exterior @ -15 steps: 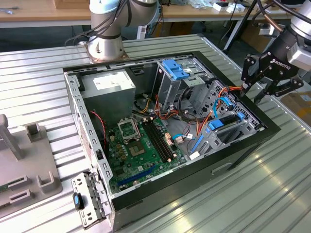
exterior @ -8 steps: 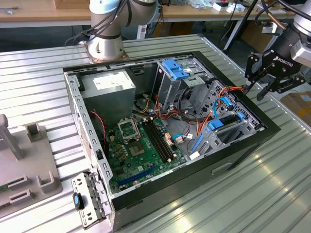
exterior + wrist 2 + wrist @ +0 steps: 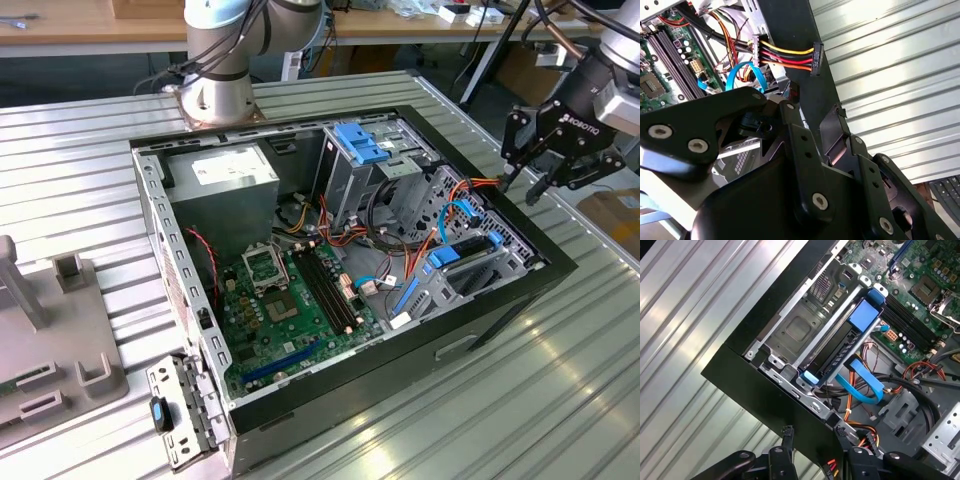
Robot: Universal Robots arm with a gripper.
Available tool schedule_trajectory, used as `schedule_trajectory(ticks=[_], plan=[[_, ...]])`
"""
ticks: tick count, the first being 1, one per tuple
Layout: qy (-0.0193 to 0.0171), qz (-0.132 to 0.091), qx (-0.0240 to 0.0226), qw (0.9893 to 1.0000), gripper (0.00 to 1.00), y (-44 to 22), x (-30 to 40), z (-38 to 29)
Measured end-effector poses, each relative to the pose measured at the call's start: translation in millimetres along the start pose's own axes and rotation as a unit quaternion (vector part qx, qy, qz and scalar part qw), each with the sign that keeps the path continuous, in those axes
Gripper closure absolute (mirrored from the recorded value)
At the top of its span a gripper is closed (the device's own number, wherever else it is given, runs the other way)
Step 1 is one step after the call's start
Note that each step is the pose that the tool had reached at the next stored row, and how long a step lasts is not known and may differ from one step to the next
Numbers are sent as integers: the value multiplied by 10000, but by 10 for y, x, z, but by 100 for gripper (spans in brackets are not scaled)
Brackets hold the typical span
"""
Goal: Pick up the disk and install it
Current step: 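Insert the first disk wire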
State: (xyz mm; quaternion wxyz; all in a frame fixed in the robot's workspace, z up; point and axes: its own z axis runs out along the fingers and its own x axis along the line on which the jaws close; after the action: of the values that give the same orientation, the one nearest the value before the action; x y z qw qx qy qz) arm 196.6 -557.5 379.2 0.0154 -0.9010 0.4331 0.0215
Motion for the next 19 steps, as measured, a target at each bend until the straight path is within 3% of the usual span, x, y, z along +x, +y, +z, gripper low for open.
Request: schedule_trajectory(ticks=[4,5,6,7,8,14,16,19], plan=[[-2,-214,-11,9998,56,-18,-21,17],[-5,-368,-18,9993,56,-59,-54,59],[-7,-536,-28,9986,56,-151,-65,71],[-3,-744,-45,9972,56,-152,-64,78],[-3,-820,-49,9966,56,-152,-64,82],[23,-851,-75,9963,56,-152,-64,86],[23,-851,-75,9963,71,-152,-64,87],[22,-919,-79,9957,71,-152,-64,87]])
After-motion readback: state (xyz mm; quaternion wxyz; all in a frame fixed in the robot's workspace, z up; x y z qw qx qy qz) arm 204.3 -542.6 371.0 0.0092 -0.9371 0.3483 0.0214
